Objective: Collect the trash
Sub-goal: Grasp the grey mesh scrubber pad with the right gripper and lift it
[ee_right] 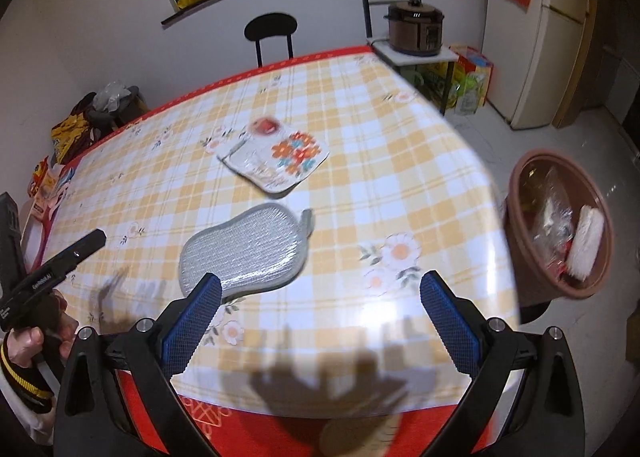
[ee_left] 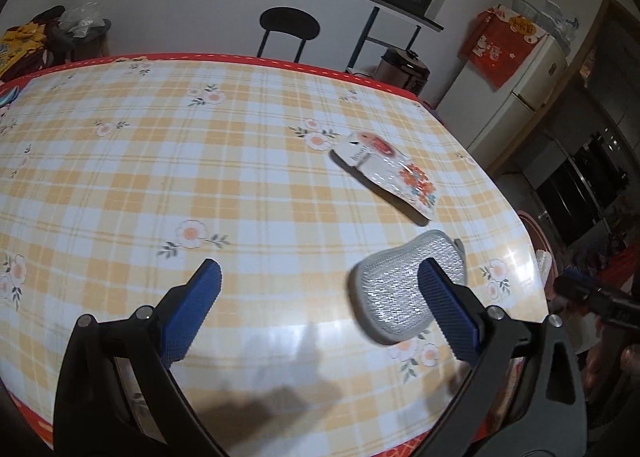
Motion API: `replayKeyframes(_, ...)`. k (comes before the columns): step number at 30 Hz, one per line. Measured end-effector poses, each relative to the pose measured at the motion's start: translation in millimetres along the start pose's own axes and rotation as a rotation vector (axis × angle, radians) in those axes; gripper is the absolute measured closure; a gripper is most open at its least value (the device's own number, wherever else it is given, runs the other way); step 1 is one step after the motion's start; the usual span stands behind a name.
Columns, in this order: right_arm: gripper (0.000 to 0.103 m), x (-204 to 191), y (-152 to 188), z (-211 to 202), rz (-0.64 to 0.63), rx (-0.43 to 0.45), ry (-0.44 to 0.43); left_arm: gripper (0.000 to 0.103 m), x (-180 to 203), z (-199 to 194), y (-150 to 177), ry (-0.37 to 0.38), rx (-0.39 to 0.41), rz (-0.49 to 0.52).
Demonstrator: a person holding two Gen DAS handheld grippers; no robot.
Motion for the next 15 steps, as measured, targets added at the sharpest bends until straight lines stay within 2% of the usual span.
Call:
replayKeyframes(6,0.005,-52,21,46,0.083,-0.137,-0.091,0.006,-52,-18,-2,-0.06,0.013,-0.057)
replayKeyframes(8,0.005,-68,21,63,0.122,-0.173,-0.09,0.006,-68,-27,-1,-0.074,0.025,-0.09)
replayKeyframes(11,0.005,-71,12,85,0.219,-0.199,-0.012,0.006,-86,-37,1,-0.093,0.04,-0.13)
replayKeyframes(13,0.005,-65,16,97,0.354,-0.231,0.041,0.006,-97,-44,4,-0.105,0.047,-0.154)
replayKeyframes(15,0.005,-62,20,103,0.416,-0.255,0.071,0.006,-105,-48,8,-0.114,0.05,-0.173)
Point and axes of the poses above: each gripper's, at about its wrist camera, not at the fingertips, and z roughly the way its jaws point, x to its right, y to its underside, the point moved 10 cm from there along z, roughly the way its jaws point, and after that the axes turned 8 degrees about x, right-handed, at the moved point
